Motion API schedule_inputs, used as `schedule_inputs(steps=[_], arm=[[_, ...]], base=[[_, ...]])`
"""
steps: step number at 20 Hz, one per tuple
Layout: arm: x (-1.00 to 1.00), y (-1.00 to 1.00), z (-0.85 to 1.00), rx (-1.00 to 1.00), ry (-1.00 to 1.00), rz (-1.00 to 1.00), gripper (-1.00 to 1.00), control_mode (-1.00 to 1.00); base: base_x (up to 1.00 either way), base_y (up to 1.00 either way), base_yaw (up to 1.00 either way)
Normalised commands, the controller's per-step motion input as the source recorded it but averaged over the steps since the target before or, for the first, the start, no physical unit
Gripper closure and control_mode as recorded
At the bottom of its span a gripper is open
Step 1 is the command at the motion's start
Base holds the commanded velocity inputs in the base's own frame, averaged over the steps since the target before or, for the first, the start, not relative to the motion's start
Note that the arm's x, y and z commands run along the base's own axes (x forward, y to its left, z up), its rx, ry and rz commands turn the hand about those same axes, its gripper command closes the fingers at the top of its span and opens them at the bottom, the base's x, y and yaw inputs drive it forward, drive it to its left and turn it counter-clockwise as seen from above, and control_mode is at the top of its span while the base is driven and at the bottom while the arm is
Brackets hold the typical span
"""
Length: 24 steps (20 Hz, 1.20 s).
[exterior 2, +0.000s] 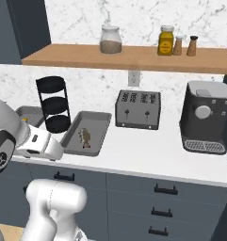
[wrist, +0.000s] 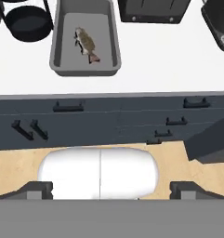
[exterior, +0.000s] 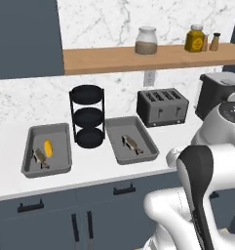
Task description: Place one corn and one fish in each tupperware on the nearby counter, to pack two identical lunches.
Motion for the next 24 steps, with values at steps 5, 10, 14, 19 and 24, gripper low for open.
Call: schedule_inputs(steps=[5,10,14,19,24], arm=[[0.0,0.0,0.0,0.0,0.0,0.0,-1.0,1.0],[0.0,0.0,0.0,0.0,0.0,0.0,-1.0,1.0],[0.0,0.0,0.0,0.0,0.0,0.0,-1.0,1.0],[0.0,0.0,0.0,0.0,0.0,0.0,-1.0,1.0],[0.0,0.0,0.0,0.0,0.0,0.0,-1.0,1.0]], base=[[-0.62,-0.72,-0.06],[-0.52,-0.96,-0.02],[-0.14,-1.0,0.0],[0.0,-1.0,0.0],[0.0,-0.87,0.0]])
